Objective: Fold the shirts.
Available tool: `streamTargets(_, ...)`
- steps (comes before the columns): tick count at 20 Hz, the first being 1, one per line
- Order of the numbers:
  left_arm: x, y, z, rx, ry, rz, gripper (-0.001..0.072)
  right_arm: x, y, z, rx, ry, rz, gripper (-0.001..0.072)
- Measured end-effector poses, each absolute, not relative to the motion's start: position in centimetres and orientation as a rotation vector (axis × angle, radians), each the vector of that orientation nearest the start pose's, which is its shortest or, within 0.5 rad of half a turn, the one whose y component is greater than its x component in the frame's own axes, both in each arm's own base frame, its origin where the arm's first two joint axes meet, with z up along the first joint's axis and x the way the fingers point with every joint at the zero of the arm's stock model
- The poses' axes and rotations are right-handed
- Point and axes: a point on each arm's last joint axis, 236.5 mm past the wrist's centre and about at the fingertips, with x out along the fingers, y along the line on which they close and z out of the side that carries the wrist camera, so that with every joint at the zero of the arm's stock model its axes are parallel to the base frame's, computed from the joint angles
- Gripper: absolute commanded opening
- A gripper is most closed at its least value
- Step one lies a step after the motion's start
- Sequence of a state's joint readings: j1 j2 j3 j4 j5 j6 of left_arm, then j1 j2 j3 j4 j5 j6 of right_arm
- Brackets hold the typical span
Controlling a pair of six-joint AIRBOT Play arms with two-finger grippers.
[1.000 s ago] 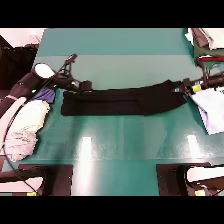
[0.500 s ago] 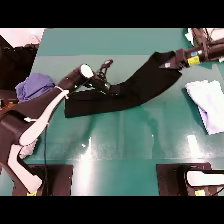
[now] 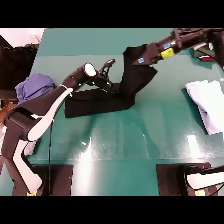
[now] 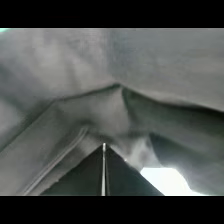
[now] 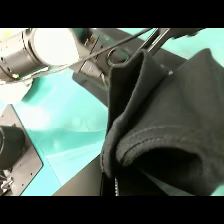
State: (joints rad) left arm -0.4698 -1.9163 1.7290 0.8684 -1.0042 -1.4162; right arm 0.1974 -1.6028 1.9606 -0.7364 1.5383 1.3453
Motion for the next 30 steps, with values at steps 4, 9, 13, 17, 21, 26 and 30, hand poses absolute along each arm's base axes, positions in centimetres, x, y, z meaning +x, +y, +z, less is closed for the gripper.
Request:
streamTargets(4, 45.9, -31.1, 1.5, -0.185, 1.189, -0.731, 0.0025, 40.2, 29.4, 18.7, 0.203, 1.081, 1.063, 0.0021)
streamTargets(9, 47.0, -19.4, 9.5, -0.068, 1.093, -0.556, 0.0026, 39.6, 34.4, 15.4, 0.178, 1.119, 1.13, 0.0021)
streamTargets(13, 45.7, -11.4, 15.8, -0.024, 0.999, -0.406, 0.0026, 39.1, 39.6, 12.4, 0.147, 1.098, 1.186, 0.0023)
streamTargets(17, 44.1, -7.6, 19.9, -0.011, 0.925, -0.325, 0.0026, 38.5, 46.0, 9.3, 0.111, 1.01, 1.236, 0.0381)
streamTargets(21, 43.3, -6.7, 21.0, -0.012, 0.911, -0.307, 0.0026, 36.9, 52.0, 8.2, 0.06, 0.856, 1.293, 0.0572)
streamTargets(26, 42.4, -6.5, 20.9, -0.011, 0.936, -0.31, 0.0026, 38.0, 48.8, 8.4, -0.075, 0.832, 1.221, 0.057)
streamTargets(30, 42.1, -6.5, 20.8, -0.01, 0.949, -0.312, 0.0026, 41.4, 38.6, 5.6, -0.08, 0.984, 1.036, 0.0578)
